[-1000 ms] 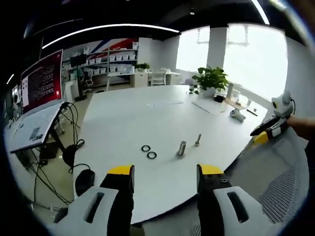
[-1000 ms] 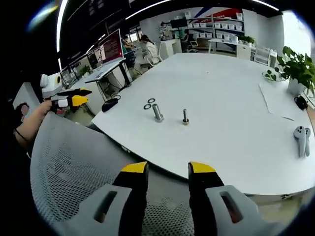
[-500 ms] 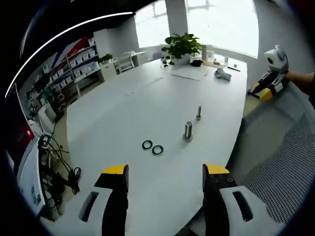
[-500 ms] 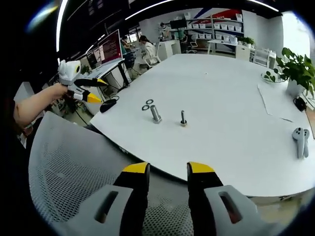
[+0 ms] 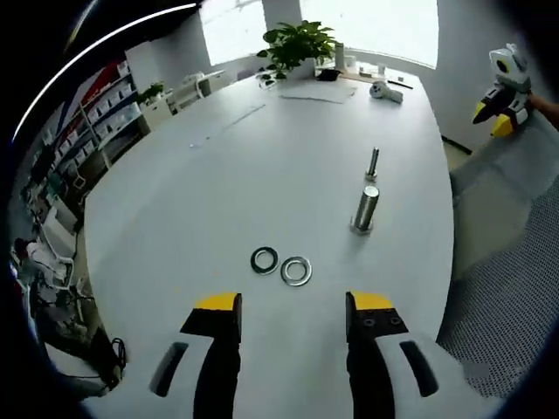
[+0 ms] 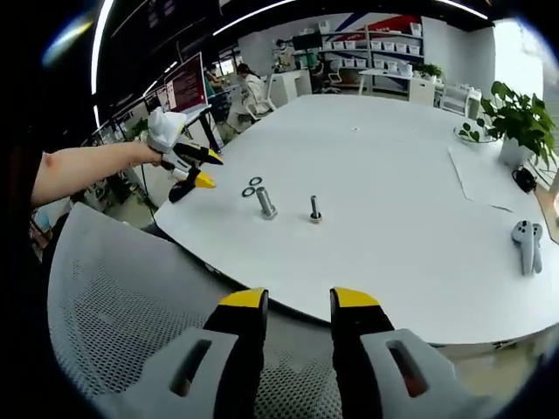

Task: Place the washer onto the threaded stud by aligning its center hole with the stud, sliding it down to the base, and recovering from edge contact or off-axis alignment until the washer reaches the visible bottom stop.

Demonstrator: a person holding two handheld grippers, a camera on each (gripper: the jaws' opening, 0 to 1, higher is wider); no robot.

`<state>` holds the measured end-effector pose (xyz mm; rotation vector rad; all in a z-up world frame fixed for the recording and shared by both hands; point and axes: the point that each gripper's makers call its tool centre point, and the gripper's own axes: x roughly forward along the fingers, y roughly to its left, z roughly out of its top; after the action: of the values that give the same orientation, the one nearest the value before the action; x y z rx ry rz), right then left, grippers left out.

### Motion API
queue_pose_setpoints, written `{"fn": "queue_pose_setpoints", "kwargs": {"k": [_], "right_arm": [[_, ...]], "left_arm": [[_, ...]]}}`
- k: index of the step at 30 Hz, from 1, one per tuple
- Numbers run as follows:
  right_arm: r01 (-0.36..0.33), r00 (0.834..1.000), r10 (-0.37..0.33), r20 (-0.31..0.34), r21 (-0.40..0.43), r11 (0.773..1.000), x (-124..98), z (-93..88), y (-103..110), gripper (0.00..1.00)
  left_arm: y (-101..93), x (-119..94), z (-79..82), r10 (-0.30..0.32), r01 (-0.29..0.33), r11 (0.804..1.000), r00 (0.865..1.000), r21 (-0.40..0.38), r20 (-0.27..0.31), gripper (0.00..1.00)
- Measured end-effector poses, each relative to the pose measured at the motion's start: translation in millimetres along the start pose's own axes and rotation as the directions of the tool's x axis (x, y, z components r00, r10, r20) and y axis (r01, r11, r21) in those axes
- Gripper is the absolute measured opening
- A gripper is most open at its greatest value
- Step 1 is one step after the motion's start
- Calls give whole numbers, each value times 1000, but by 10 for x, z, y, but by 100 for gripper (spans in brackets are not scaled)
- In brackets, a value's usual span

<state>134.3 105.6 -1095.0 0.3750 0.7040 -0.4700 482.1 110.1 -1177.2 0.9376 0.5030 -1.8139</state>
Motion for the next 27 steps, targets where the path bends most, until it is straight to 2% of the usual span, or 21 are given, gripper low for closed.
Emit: {"fn": "queue_pose_setpoints", "kwargs": {"k": [3,4,5,9,16,17,19,21,22,23,24,27], "right_arm": [[2,1000,-2,-11,-2,1000,14,-18,-7,31],[5,1000,-5,-9,-2,1000,14,-17,-10,31],[9,1000,-9,-8,2,1000,12,-17,-17,30],[14,1000,-14,9,16,1000,5,7,-23,30],[13,1000,-13,5,15,1000,12,-2,-28,30],[13,1000,-13,6,15,1000,13,-2,-26,30],[11,1000,-11,6,17,1000,17,-3,-28,30],[10,1000,-10,11,21,1000,9,7,-25,30],[10,1000,-10,13,23,1000,8,7,-27,29],[8,1000,-8,12,23,1000,9,1,-28,29],[7,1000,-7,11,23,1000,9,-1,-28,29],[4,1000,-4,10,21,1000,12,-3,-30,29]], "left_arm": [[14,137,13,-46,45,998,998,-32,-39,40],[-15,202,29,-78,77,996,996,-37,-45,37],[-93,249,21,-125,123,992,989,-31,-74,33],[-12,419,-9,-92,105,992,982,74,-165,31],[99,661,29,-115,133,988,970,72,-212,29],[57,637,6,-116,141,986,964,91,-240,29],[14,660,-21,-138,166,982,957,93,-257,27],[73,735,-97,-135,171,981,946,97,-295,27],[110,745,-126,-119,165,978,942,125,-313,26],[93,727,-43,-124,170,974,951,146,-284,26],[71,714,-35,-129,168,980,947,111,-296,26],[32,715,-36,-131,179,973,946,142,-296,24]]}}
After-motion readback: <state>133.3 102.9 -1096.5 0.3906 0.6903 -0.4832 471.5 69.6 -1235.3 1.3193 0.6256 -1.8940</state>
